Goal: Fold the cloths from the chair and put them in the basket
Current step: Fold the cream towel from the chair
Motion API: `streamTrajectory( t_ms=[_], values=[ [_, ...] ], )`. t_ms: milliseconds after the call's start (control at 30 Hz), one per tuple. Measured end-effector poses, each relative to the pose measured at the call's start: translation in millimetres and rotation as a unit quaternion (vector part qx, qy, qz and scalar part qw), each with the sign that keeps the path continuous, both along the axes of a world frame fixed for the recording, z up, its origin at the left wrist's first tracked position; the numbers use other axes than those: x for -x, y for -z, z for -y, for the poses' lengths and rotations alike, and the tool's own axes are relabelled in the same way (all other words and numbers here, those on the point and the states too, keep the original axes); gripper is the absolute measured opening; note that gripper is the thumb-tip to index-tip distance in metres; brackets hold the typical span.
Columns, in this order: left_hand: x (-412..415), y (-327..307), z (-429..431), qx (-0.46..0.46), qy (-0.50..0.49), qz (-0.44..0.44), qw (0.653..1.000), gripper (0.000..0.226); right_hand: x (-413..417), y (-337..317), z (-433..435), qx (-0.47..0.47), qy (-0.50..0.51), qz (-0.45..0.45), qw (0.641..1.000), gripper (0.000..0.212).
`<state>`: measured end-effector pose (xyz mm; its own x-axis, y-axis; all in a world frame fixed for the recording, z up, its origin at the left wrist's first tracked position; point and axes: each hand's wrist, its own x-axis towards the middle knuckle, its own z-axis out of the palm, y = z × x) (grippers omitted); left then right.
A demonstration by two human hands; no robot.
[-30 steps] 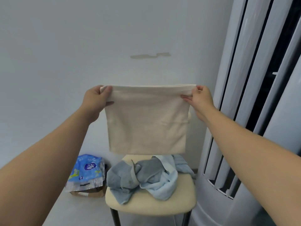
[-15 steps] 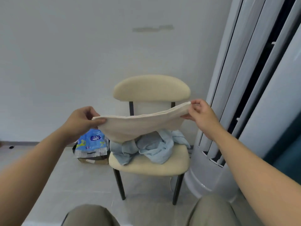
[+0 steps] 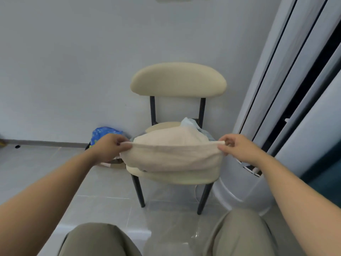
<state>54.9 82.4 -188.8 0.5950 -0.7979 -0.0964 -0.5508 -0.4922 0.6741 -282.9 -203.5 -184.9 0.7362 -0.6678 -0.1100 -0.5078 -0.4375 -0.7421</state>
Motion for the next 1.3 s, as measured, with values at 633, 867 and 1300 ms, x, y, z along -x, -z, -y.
streamTrajectory(
  t_ms=[633, 867, 1300],
  values=[
    [-117.0, 103.5, 144.4, -0.099, -0.06, -0.297, 0.948, 0.032, -145.0, 107.2, 135.6, -0.311, 0.106, -0.008, 0.945, 0.003],
    [-122.8, 109.8, 140.9, -0.079, -0.048, -0.362, 0.927, 0.032, -143.2, 103.5, 139.1, -0.356, 0.115, 0.036, 0.927, 0.006],
    [-80.5, -7.3, 86.9, 0.063, -0.033, -0.172, 0.982, 0.038, -84.8, -22.2, 103.0, -0.133, 0.026, 0.103, 0.985, 0.017]
  ],
)
